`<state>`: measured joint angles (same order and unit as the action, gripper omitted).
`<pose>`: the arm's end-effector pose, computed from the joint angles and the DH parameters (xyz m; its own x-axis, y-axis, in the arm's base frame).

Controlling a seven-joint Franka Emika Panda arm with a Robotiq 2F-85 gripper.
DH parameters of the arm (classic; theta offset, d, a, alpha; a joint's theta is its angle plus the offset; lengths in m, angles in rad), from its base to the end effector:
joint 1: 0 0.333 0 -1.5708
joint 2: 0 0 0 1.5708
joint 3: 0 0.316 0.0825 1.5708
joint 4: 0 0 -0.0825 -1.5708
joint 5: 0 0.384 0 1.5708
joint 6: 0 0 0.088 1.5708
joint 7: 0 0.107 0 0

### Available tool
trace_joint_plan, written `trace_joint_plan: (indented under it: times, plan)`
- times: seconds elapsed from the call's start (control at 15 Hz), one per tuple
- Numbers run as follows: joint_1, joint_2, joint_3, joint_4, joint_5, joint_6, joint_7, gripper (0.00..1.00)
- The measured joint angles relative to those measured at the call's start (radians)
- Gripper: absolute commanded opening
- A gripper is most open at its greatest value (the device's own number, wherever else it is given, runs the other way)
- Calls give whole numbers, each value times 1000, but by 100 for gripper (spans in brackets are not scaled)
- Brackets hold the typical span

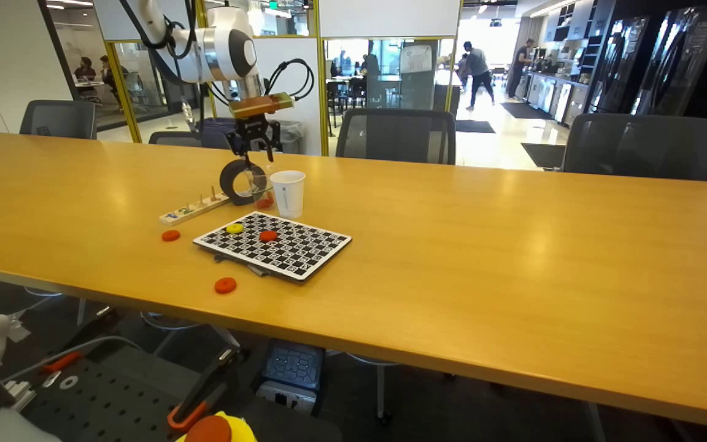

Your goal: Put the yellow circles into the white cup and the orange circles into the transparent cup.

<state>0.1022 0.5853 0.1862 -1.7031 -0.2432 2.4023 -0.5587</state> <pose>0.6632 0.1799 0.2700 0.5527 0.8312 0.0604 0.8205 -0.5554 0.1350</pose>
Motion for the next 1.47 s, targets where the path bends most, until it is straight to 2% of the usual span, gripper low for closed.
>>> trace_joint_plan:
  times: [0.07,0.4,0.73,0.93,1.2,1.47]
  plan:
    - [0,0,0,1,0,-6,1,100]
    - [5,-27,10,-33,6,-35,24,100]
    - [40,-135,35,-193,6,-11,119,100]
    - [67,-199,51,-318,6,39,181,100]
    - [115,-247,53,-476,-15,166,277,100]
    - [161,-251,47,-576,-54,269,376,100]
